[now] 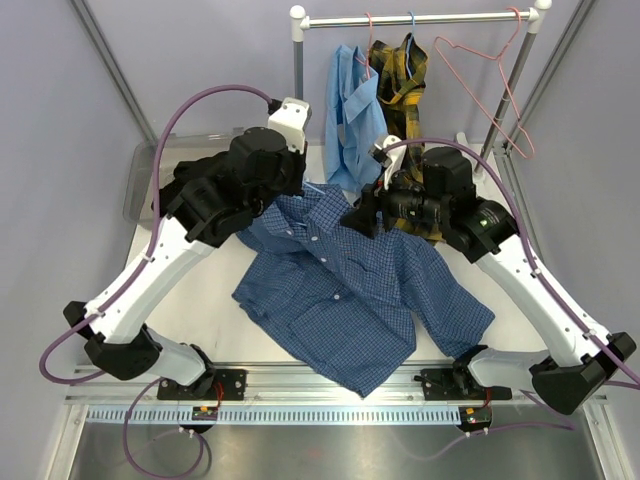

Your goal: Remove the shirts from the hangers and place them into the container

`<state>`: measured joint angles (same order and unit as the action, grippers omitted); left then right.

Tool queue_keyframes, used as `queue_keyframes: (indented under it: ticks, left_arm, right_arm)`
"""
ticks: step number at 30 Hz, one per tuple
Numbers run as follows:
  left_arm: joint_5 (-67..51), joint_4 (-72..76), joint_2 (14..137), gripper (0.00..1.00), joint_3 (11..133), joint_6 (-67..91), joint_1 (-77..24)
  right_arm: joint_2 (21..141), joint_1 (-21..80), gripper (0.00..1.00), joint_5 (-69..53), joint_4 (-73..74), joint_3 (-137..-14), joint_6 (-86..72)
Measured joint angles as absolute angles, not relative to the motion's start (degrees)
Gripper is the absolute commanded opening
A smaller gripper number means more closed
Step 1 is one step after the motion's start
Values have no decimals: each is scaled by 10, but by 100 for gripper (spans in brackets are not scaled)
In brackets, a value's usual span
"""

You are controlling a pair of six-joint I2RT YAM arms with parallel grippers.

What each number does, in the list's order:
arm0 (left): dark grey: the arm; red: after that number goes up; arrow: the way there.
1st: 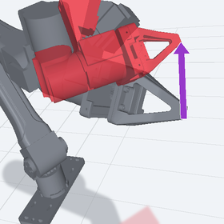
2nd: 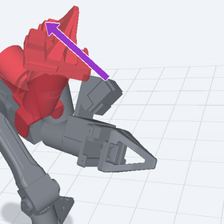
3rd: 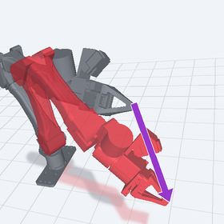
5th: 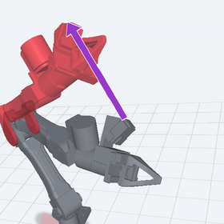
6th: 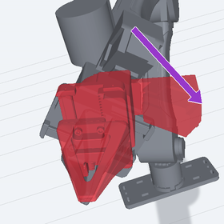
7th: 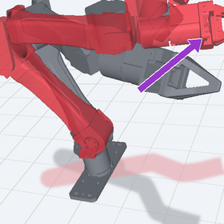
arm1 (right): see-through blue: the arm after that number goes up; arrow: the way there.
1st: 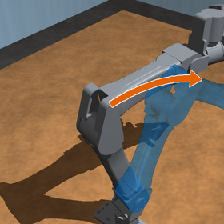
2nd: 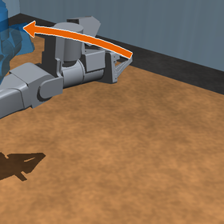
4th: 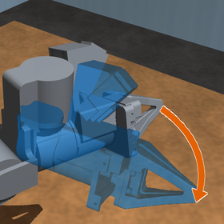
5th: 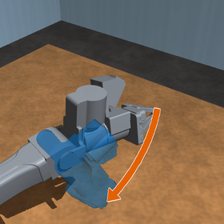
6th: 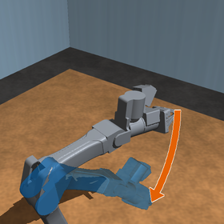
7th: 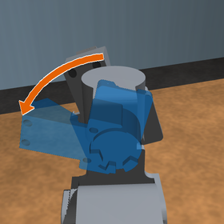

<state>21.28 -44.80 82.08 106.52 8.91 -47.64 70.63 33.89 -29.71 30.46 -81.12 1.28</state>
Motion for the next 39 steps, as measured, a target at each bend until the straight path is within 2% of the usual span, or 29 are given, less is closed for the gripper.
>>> queue_keyframes:
  ticks: [3,6,13,27,33,37,38,39]
  left_arm:
    - [258,-432,821,0,1036,96,-476]
    - [298,-424,821,0,1014,109,-476]
    - [354,-404,826,0,1008,171,-476]
    - [360,-389,827,0,991,222,-479]
    - [358,-389,823,0,979,233,-480]
    - [358,-387,809,0,965,236,-480]
    - [358,-386,804,0,961,236,-480]
    - [358,-386,800,0,958,236,-480]
  right_arm:
    - [706,339,84,-261,325,-830,-3]
    - [701,340,91,-222,345,-852,-30]
    - [686,341,87,-153,368,-889,-157]
    - [755,397,80,-73,370,-882,-343]
    - [780,399,70,-71,349,-879,-369]
    - [797,401,52,-70,340,-879,-378]
    - [799,401,42,-69,338,-878,-379]
    - [800,401,36,-68,338,-878,-378]
